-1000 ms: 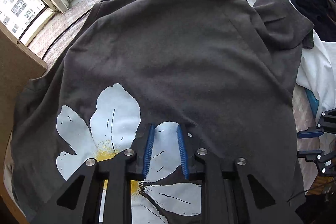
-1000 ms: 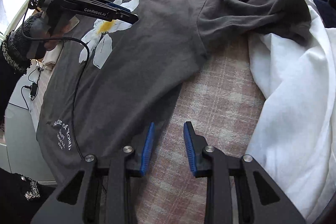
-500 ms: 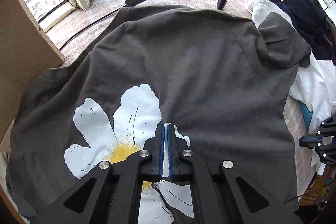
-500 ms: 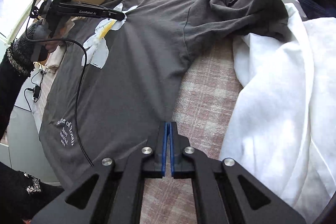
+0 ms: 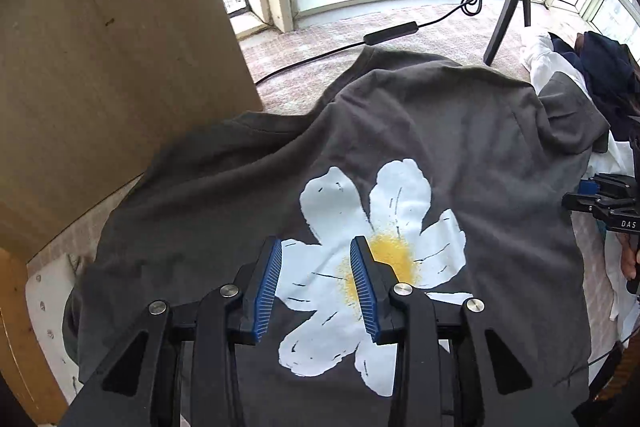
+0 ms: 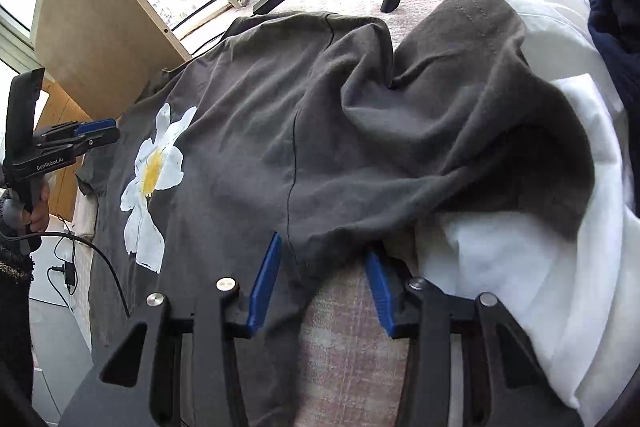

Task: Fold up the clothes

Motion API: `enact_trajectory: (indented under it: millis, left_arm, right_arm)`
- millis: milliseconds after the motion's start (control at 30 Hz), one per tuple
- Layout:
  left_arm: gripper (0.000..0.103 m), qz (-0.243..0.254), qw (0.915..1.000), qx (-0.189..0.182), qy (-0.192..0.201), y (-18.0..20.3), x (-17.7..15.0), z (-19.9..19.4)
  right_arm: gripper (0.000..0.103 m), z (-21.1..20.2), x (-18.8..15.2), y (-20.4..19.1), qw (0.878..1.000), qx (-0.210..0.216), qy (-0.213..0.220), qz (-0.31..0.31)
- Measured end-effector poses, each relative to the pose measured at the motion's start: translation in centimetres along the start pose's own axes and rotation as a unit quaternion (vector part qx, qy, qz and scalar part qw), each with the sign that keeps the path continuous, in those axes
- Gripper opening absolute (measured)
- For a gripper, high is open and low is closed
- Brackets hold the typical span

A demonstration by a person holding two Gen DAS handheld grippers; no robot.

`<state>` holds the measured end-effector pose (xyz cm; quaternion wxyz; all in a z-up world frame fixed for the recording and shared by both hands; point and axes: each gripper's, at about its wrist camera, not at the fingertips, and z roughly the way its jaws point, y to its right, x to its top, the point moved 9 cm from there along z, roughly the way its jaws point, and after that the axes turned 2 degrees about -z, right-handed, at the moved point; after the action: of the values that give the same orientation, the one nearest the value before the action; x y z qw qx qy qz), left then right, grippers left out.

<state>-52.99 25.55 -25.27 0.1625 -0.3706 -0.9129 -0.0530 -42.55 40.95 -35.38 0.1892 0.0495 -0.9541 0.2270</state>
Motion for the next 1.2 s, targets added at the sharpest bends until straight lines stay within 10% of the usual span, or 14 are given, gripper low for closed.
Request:
enact_trajectory:
  millis: [133,367,433,467,567,667,833,1033,1133,1200]
  left_arm:
    - [0.034,-0.044,0.9960,0.074,-0.025,-9.8,-4.6,5.7]
    - [0.046,-0.044,0.9919,0.118,-0.010,-14.7,-3.3,8.7]
    - [0.033,-0.044,0.9889,0.140,-0.023,-15.8,-3.4,9.5]
    - [0.010,-0.044,0.9871,0.151,-0.029,-16.4,-3.5,10.0]
    - [0.002,-0.080,0.9833,0.163,0.000,-18.7,-3.2,8.6]
    - [0.012,-0.079,0.9944,0.049,0.051,-16.0,-2.0,5.6]
    - [0.026,0.019,0.9984,-0.022,0.049,-7.6,0.0,5.8]
    - [0.027,0.114,0.9928,0.030,0.020,-2.7,0.0,8.8]
    - [0.028,0.105,0.9874,0.111,0.041,-5.1,0.6,8.9]
    - [0.029,0.080,0.9906,0.100,0.048,-6.2,0.5,7.9]
  right_arm:
    - [0.004,-1.2,0.9,0.7,0.999,-0.026,-0.009,-0.020]
    - [0.006,0.0,0.9,0.4,0.997,-0.052,-0.042,-0.035]
    - [0.006,0.1,0.9,0.5,0.997,-0.053,-0.040,-0.032]
    - [0.006,0.1,0.9,0.6,0.997,-0.051,-0.042,-0.030]
    - [0.008,-0.9,0.2,1.1,0.995,-0.067,-0.072,-0.019]
    - [0.009,-4.0,-0.3,0.4,0.995,-0.069,-0.071,-0.020]
    - [0.015,-6.6,2.4,-2.4,0.996,-0.066,-0.025,-0.045]
    - [0.030,-2.2,1.9,-5.7,0.991,-0.058,-0.059,-0.101]
    - [0.030,0.2,0.4,-5.7,0.988,-0.061,-0.088,-0.110]
    - [0.030,1.3,-0.5,-4.6,0.985,-0.080,-0.106,-0.113]
